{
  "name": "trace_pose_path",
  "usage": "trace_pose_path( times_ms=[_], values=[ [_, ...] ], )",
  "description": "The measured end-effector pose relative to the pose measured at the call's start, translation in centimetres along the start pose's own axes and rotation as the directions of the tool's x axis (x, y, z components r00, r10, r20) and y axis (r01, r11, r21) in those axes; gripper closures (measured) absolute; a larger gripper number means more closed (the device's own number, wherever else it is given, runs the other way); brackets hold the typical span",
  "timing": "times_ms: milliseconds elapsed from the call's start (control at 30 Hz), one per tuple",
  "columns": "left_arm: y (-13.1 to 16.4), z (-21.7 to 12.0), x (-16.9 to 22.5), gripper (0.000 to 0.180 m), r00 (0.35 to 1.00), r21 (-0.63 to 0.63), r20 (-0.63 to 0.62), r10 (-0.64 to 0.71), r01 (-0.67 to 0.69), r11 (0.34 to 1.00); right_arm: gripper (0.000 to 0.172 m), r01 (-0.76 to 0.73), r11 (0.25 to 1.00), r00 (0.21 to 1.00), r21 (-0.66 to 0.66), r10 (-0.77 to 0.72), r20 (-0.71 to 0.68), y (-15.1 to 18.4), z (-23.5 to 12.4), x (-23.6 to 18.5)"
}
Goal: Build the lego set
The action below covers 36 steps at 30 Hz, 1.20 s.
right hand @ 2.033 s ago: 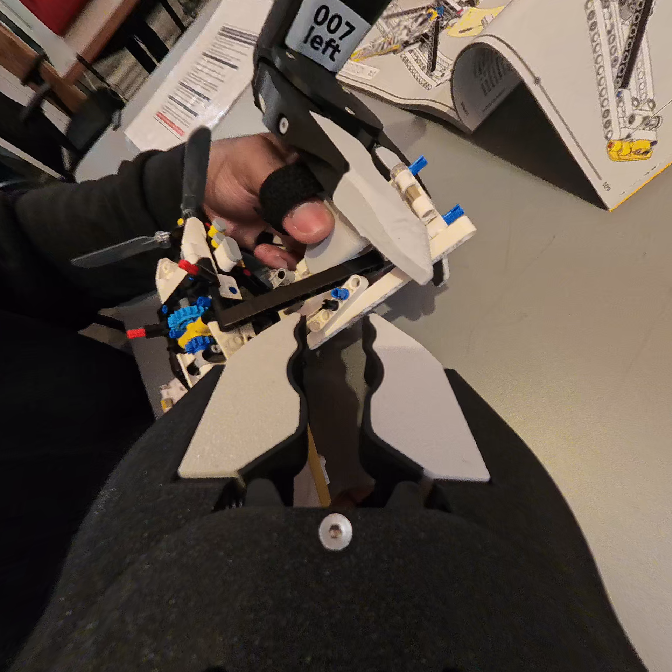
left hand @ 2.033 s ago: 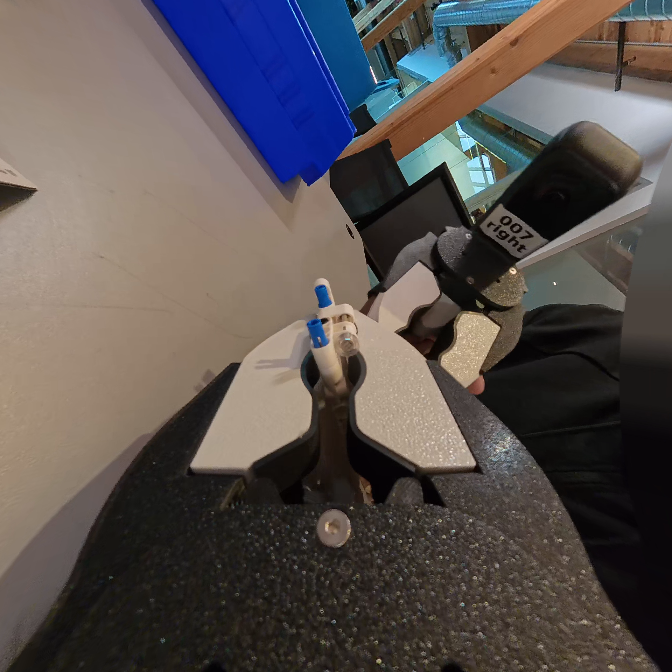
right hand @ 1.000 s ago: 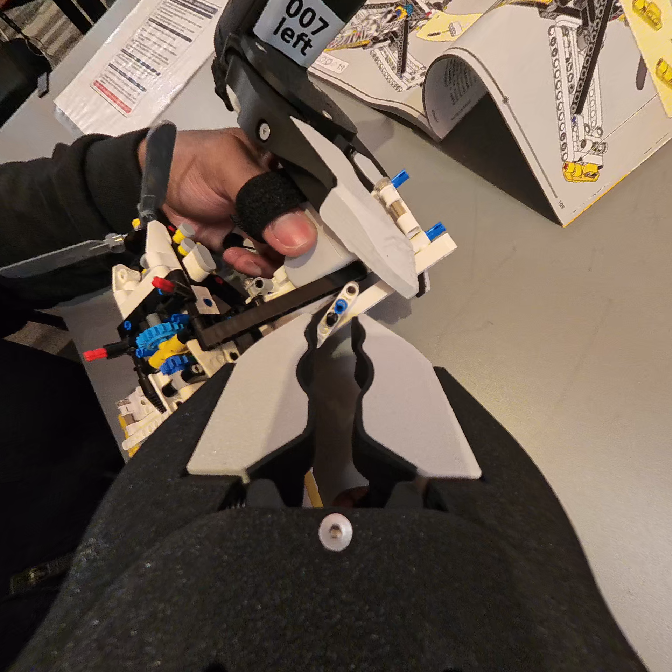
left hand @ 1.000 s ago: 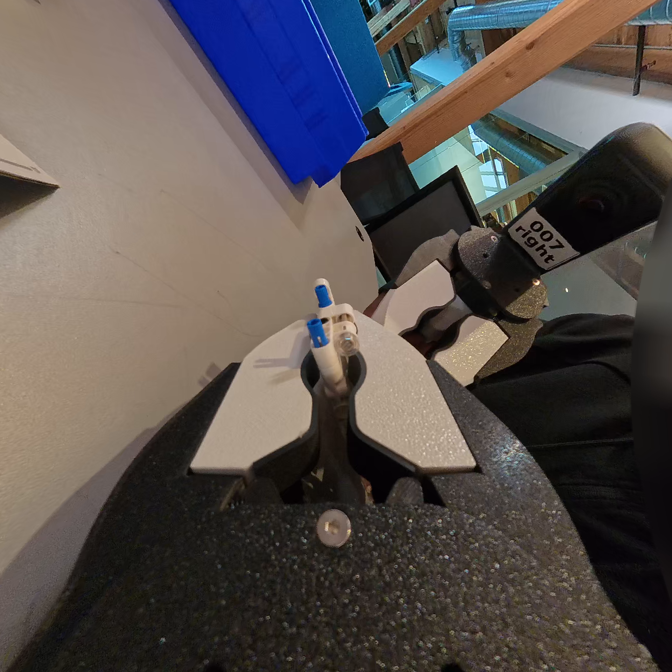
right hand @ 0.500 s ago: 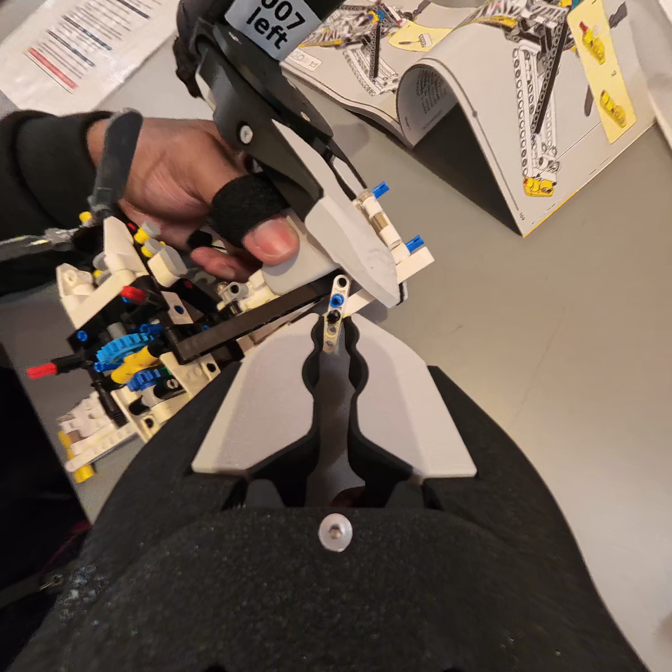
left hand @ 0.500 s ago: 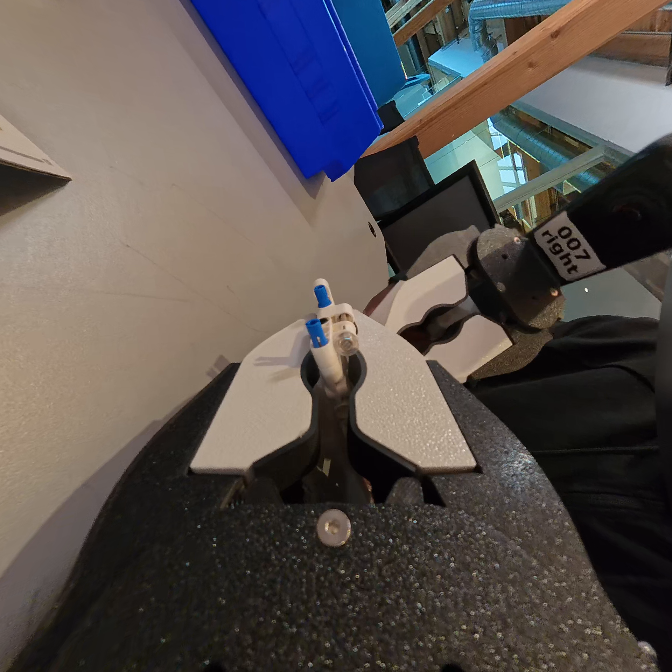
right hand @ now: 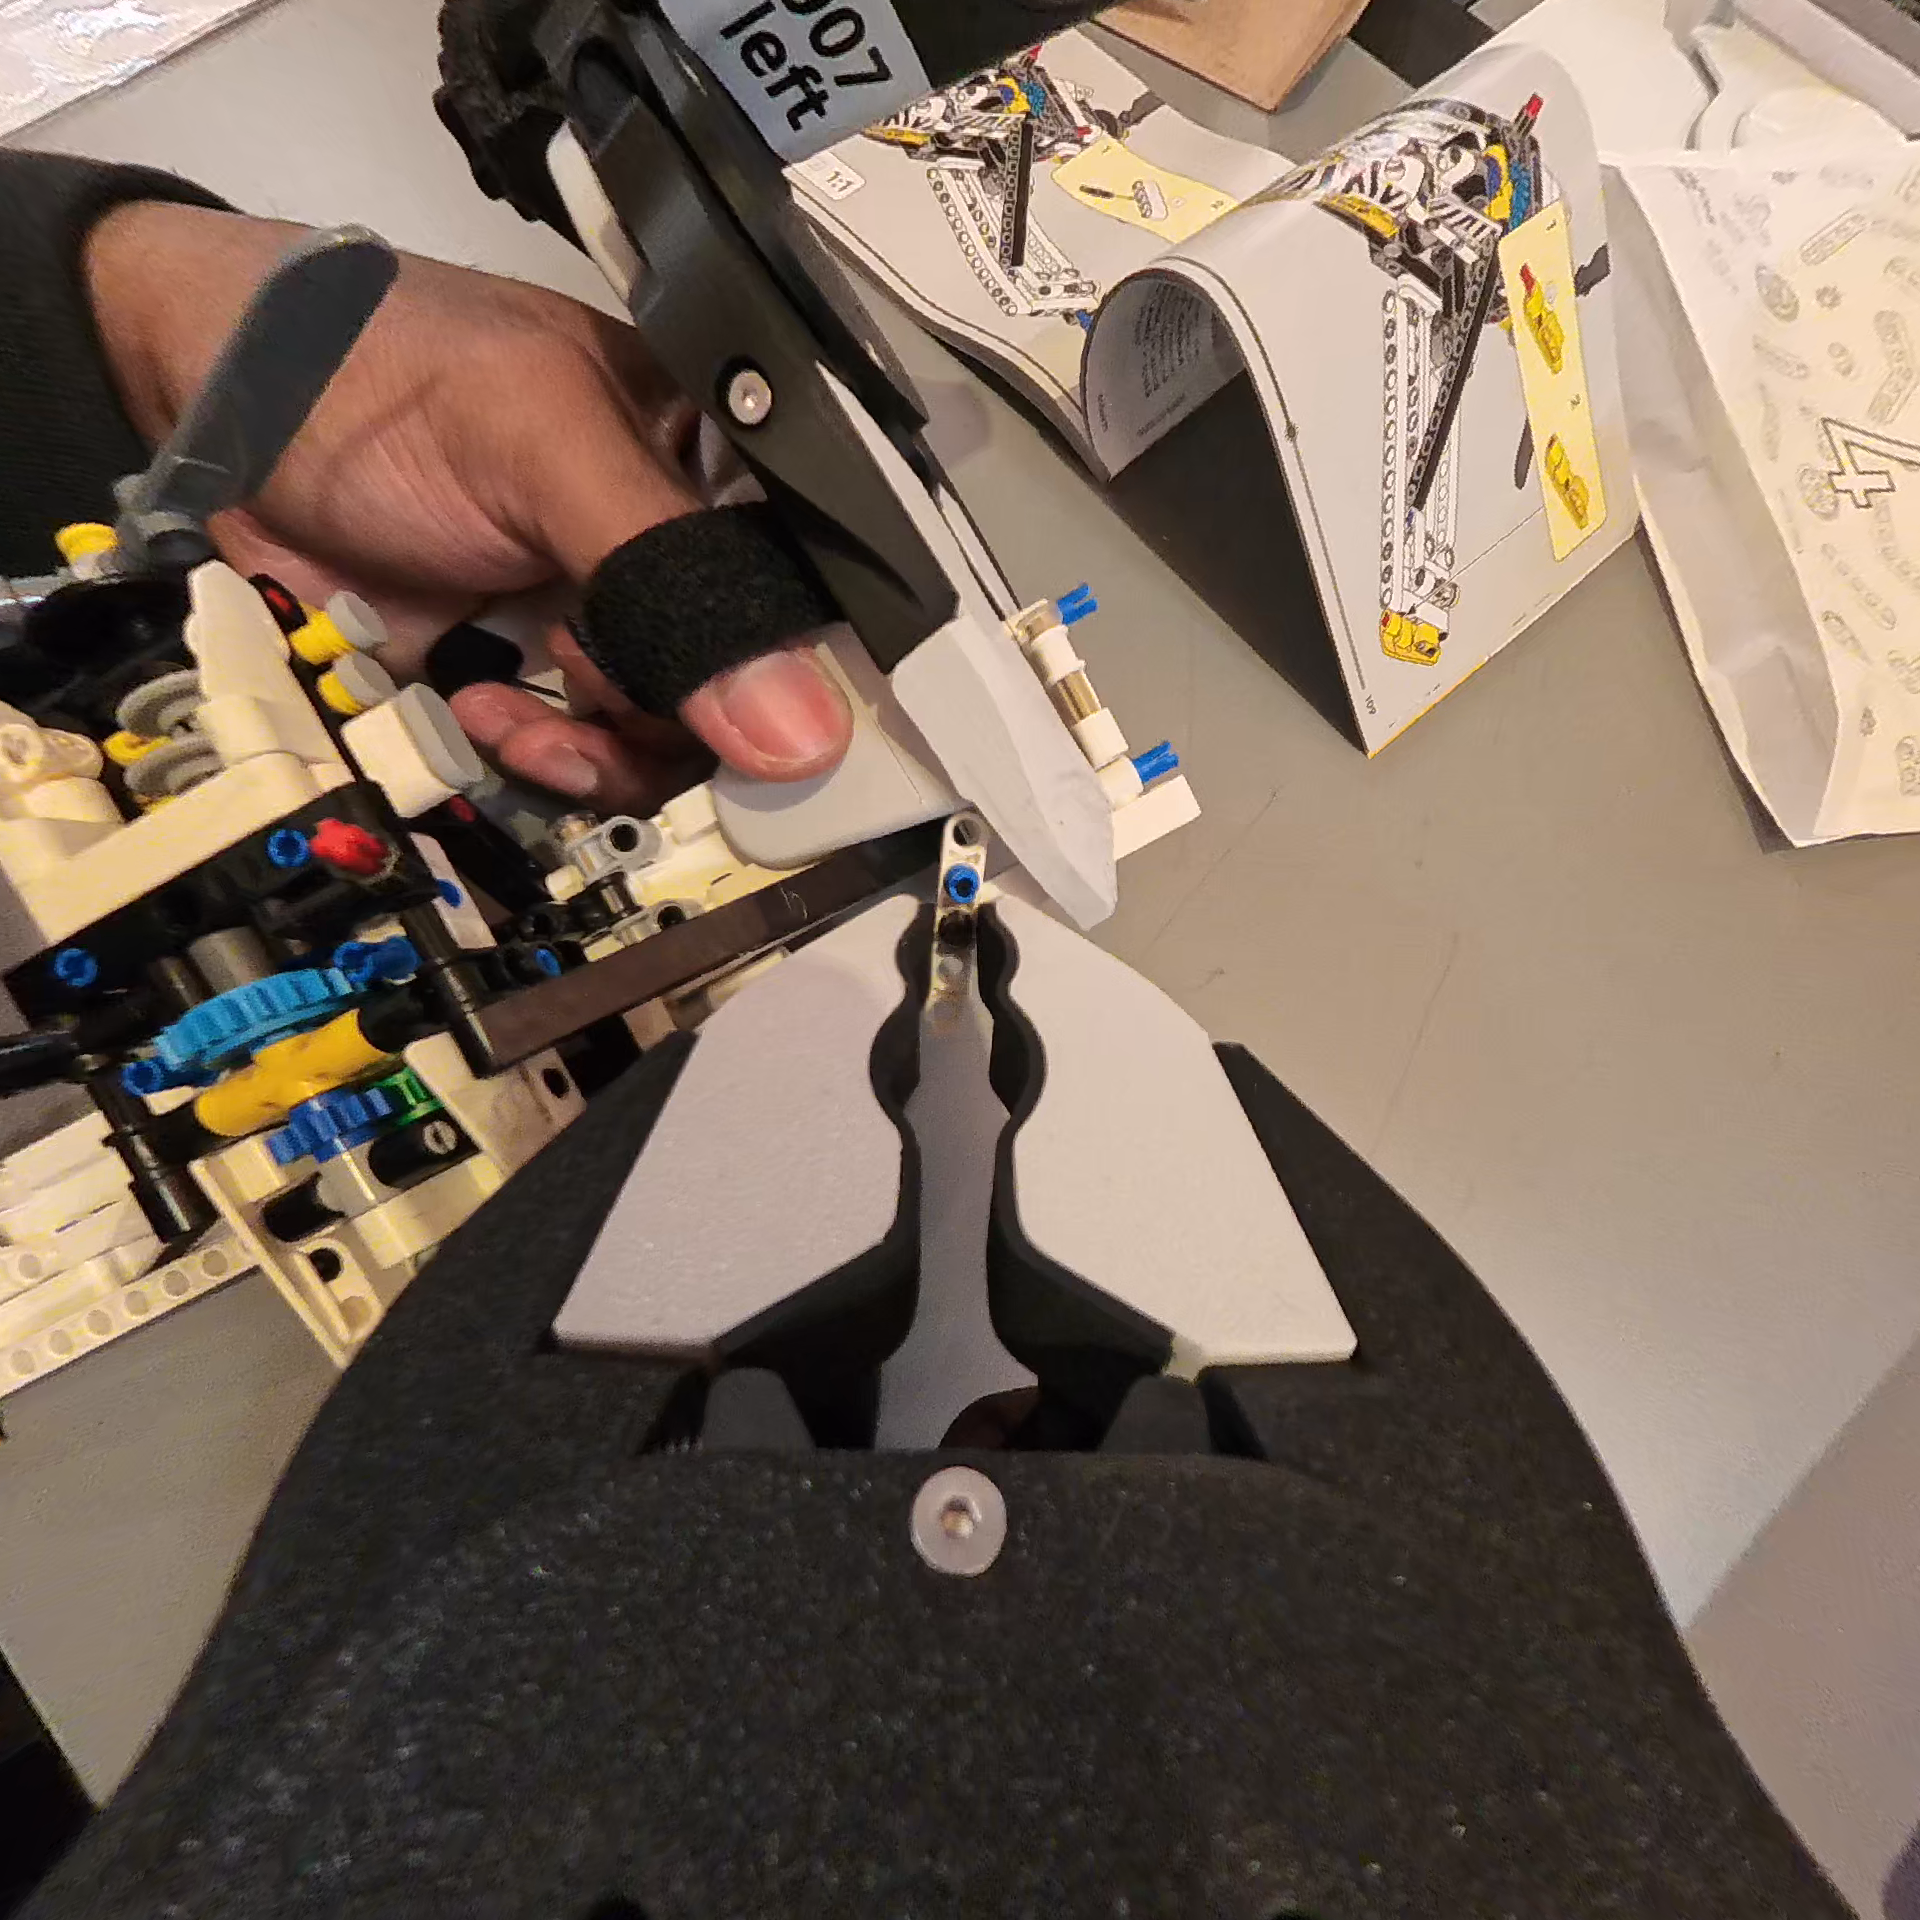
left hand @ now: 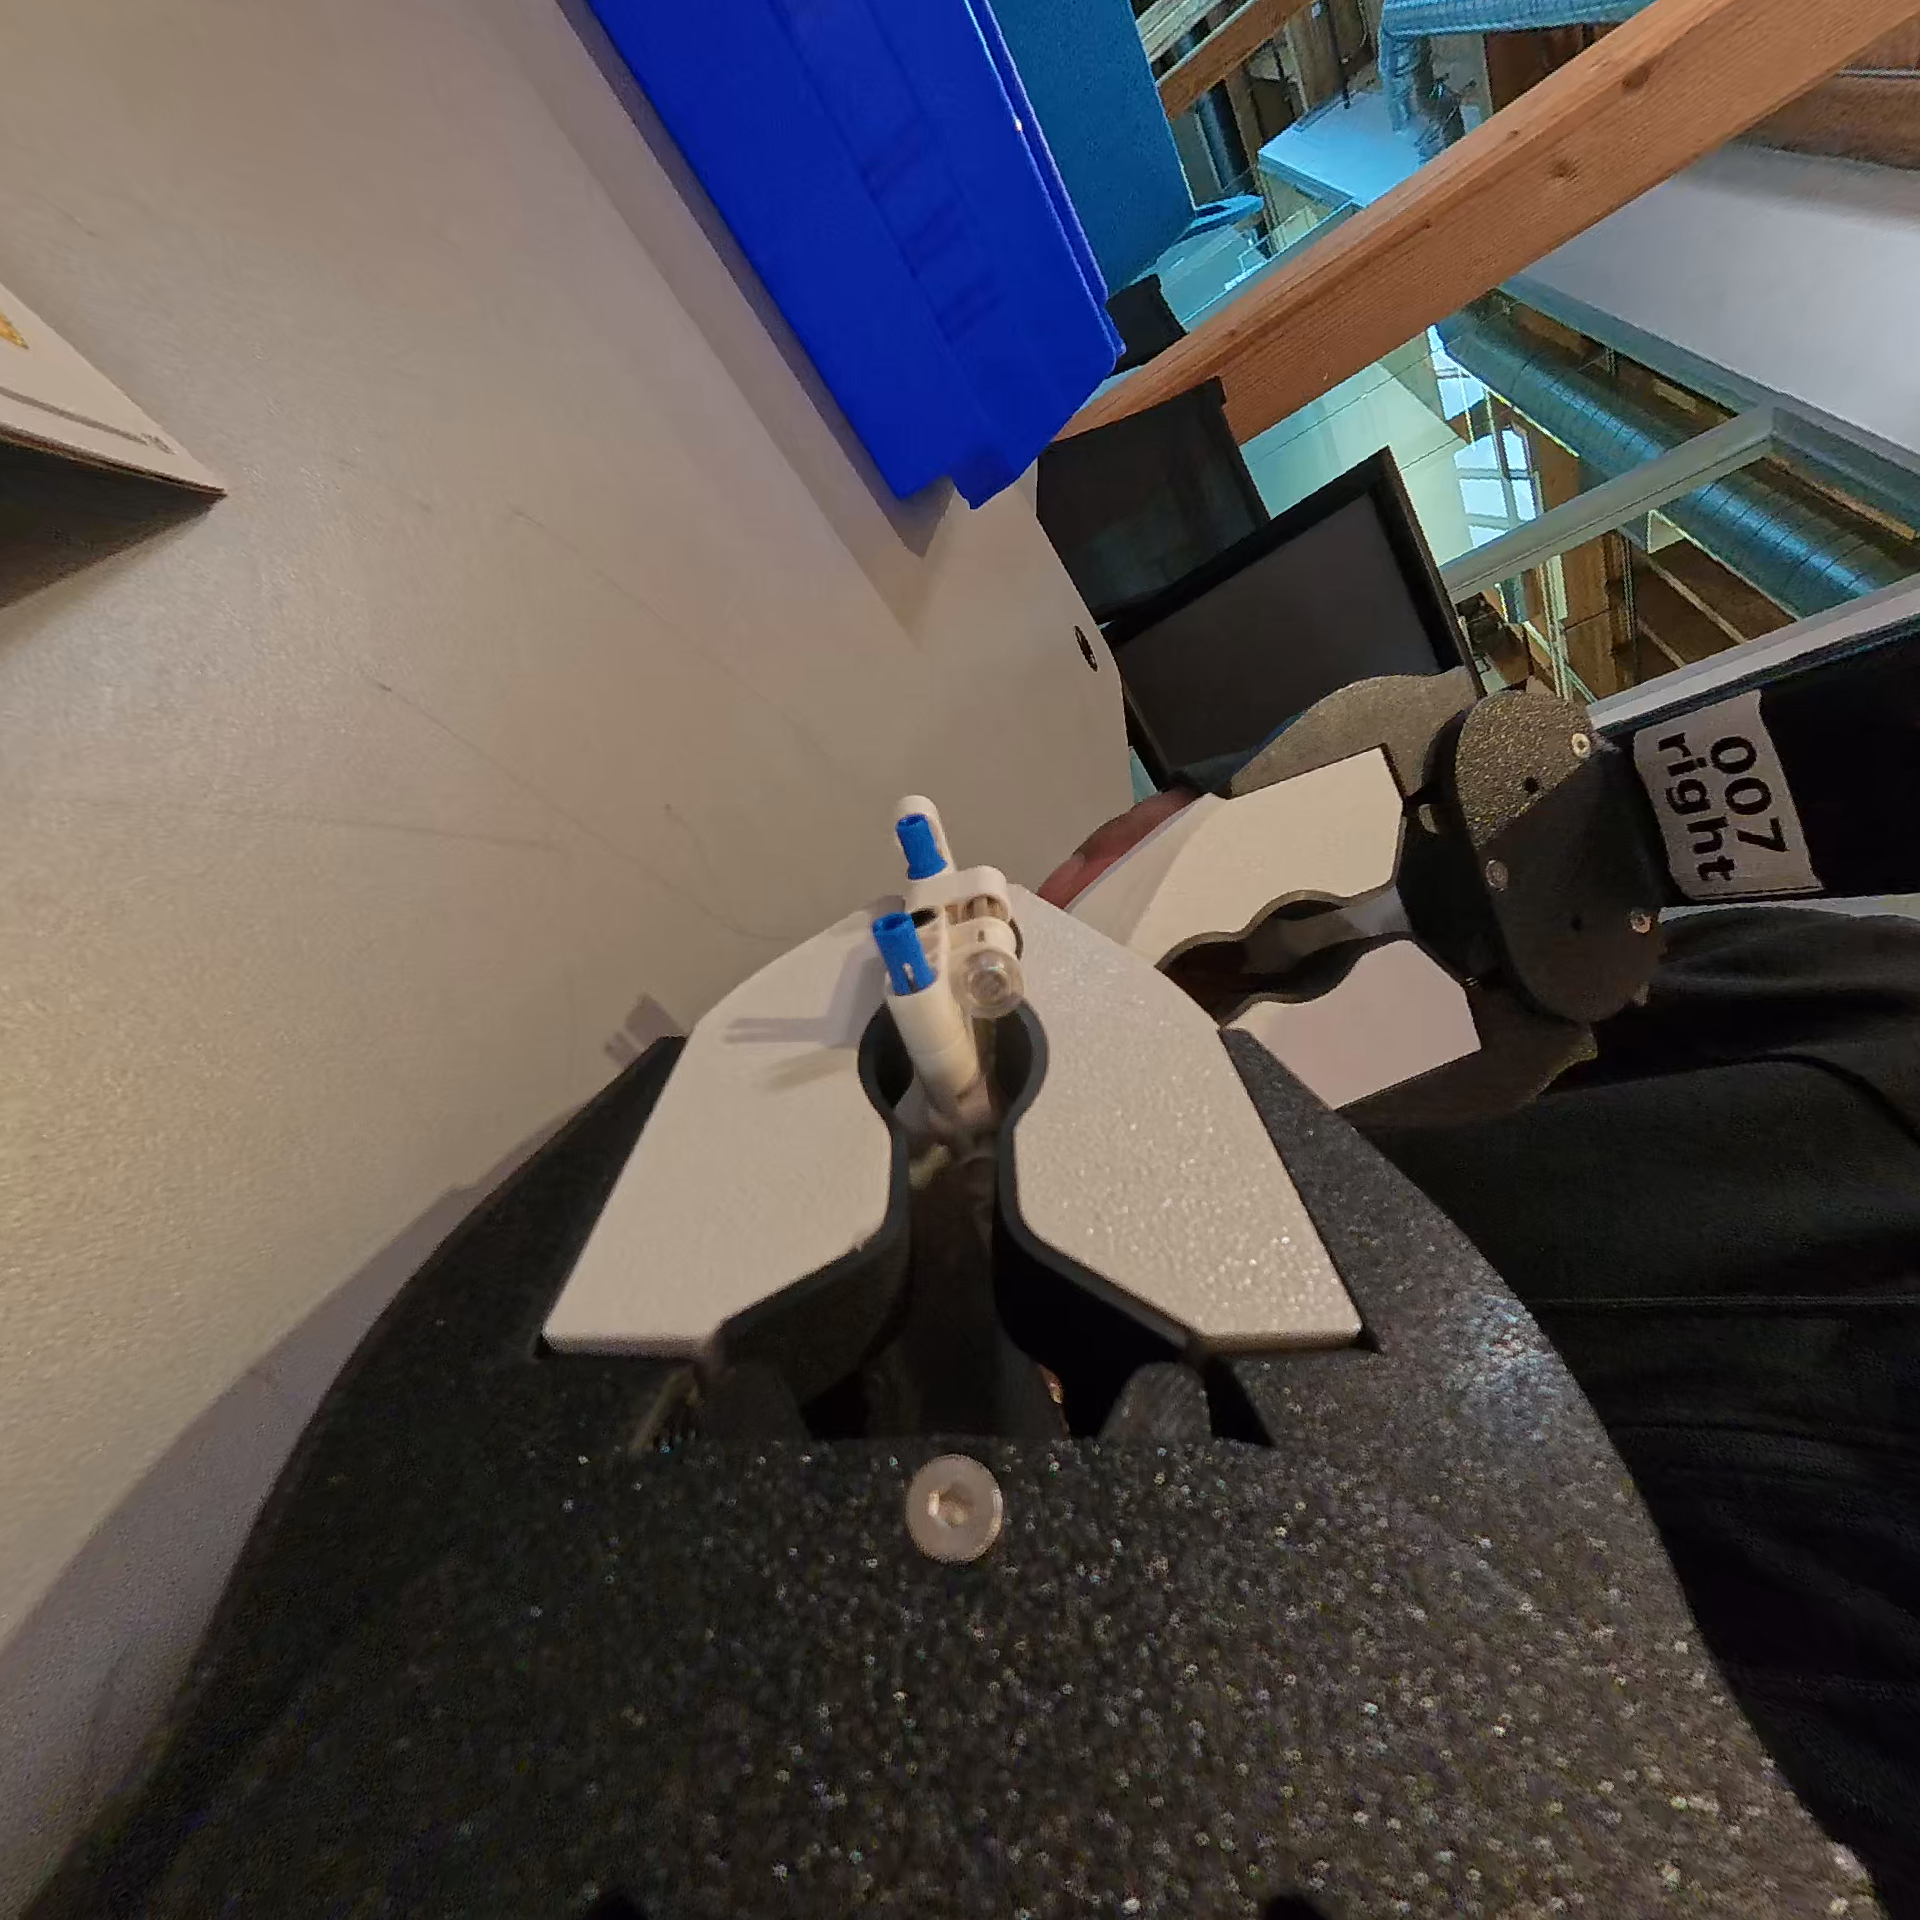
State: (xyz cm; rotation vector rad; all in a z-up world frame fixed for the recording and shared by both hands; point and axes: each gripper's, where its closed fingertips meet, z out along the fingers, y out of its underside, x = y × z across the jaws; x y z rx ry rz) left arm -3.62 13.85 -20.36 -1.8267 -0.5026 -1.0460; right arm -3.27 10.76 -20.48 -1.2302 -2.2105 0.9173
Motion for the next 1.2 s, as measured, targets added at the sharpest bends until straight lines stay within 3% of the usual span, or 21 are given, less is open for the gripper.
trace_pose_path(
  times_ms=[133, 233, 367, 433, 567, 767, 1200],
  values=[
    [0.1, 0.0, 0.3, 0.17, 1.0, -0.002, -0.016, 0.01, -0.01, 1.0, 0.164, 0.013, 1.0, 0.998, 0.024, -0.014, 0.061, 0.0, -0.3, -0.1],
    [0.1, 0.0, 0.5, 0.17, 0.999, -0.006, -0.032, 0.015, -0.015, 1.0, 0.165, -0.018, 0.999, 0.981, 0.041, 0.01, 0.196, 0.1, -1.6, 0.1],
    [0.4, 0.0, 1.5, 0.17, 0.995, -0.028, -0.096, 0.038, -0.041, 0.999, 0.165, -0.169, 0.982, 0.899, 0.083, 0.119, 0.422, -1.9, -4.2, 2.5],
    [0.8, 0.1, 2.5, 0.17, 0.985, -0.055, -0.161, 0.057, -0.067, 0.996, 0.165, -0.242, 0.968, 0.816, 0.061, 0.169, 0.553, -3.0, -4.6, 3.6],
    [2.1, 0.0, 4.4, 0.17, 0.954, -0.13, -0.291, 0.079, -0.121, 0.984, 0.165, -0.352, 0.935, 0.533, -0.042, 0.237, 0.812, -4.3, -4.2, 3.3],
    [3.3, 0.1, 4.7, 0.17, 0.945, -0.213, -0.32, 0.063, -0.137, 0.967, 0.165, -0.435, 0.88, 0.27, -0.192, 0.33, 0.904, -3.1, -1.6, 1.8],
    [5.7, 1.0, 3.7, 0.17, 0.966, -0.376, -0.253, 0.06, -0.155, 0.914, 0.165, -0.29, 0.92, 0.203, -0.265, 0.329, 0.922, -0.8, -1.9, 0.2]
  ],
)
